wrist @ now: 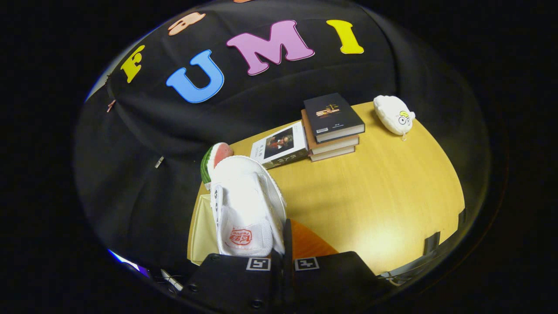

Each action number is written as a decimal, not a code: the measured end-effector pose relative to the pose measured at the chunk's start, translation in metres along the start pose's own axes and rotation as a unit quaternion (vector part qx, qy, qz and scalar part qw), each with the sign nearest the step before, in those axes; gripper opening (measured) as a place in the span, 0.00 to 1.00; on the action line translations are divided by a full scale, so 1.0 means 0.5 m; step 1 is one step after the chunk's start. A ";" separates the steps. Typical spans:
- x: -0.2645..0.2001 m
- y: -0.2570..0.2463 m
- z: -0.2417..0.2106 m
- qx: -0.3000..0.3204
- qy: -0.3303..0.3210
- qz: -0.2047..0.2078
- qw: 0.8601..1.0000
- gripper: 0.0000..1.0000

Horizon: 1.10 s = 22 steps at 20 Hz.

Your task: Open the storage box then place both shoes into the box .Put the left shoe in first, then the right shoe, with the right side of both shoes facing outward in a uniform manner.

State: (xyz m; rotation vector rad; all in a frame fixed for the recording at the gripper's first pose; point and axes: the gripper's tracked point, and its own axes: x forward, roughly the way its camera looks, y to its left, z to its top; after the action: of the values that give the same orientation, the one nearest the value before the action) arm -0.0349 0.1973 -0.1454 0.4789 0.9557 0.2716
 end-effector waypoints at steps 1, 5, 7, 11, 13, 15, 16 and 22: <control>0.009 0.030 -0.011 0.010 0.014 0.003 1.000 0.05; 0.062 0.132 -0.055 0.019 0.044 0.002 0.999 0.05; 0.089 0.156 -0.086 0.026 0.060 -0.016 0.998 0.05; 0.143 0.175 -0.131 0.019 0.082 -0.050 0.995 0.05; 0.164 0.160 -0.158 0.011 0.096 -0.082 0.992 0.05; 0.184 0.146 -0.178 0.007 0.107 -0.110 0.988 0.06; 0.196 0.139 -0.188 0.006 0.113 -0.121 0.986 0.05; 0.227 0.181 -0.179 0.004 0.102 -0.092 0.991 0.35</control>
State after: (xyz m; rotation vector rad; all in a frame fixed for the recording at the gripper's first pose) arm -0.0477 0.3483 -0.2243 0.3716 1.1929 0.1524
